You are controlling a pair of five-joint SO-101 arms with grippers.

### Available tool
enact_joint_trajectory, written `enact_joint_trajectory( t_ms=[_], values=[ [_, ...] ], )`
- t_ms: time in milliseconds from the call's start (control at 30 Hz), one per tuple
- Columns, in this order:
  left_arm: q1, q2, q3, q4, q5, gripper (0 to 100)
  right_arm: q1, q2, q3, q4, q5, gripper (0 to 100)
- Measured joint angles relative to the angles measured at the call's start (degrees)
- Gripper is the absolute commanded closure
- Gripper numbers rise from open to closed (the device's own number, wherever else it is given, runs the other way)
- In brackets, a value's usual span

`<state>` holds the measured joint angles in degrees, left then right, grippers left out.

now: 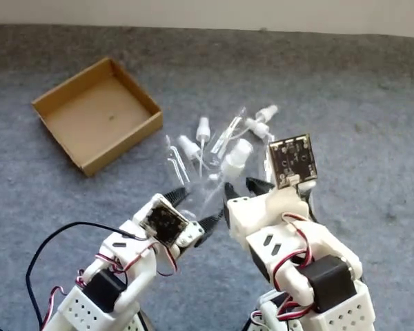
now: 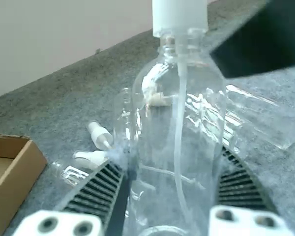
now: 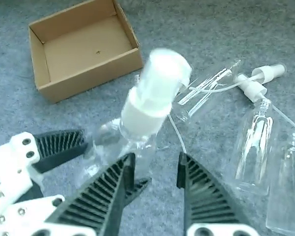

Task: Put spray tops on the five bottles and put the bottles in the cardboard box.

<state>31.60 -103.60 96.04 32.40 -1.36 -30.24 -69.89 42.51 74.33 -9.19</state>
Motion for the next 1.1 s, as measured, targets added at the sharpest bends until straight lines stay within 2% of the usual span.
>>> enact_joint_trajectory(
  t_ms=[233,433,500,600,800,900,1100],
  values=[
    [-2.37,0.00,0.00,-2.20,0.00,89,-0.09,-0.26,-5.10,4.48,5.89,87.5],
    [-4.40,0.00,0.00,-2.37,0.00,89,-0.09,-0.18,-5.10,4.48,6.59,88.1],
    [-6.24,0.00,0.00,-3.34,0.00,89,-0.09,-0.18,-5.10,4.48,6.59,92.0],
    [-9.23,0.00,0.00,-5.98,0.00,89,2.64,-0.18,-5.10,4.48,6.59,99.8],
    [-12.31,0.00,0.00,-10.99,0.00,90,8.35,-0.35,-1.93,4.31,6.77,98.7],
    [-13.63,0.00,0.00,-12.22,0.00,90,8.26,-0.18,4.66,-0.79,6.77,98.7],
    [-20.66,0.00,0.00,-12.66,0.00,90,8.44,0.18,19.25,-16.26,6.77,98.7]
  ],
)
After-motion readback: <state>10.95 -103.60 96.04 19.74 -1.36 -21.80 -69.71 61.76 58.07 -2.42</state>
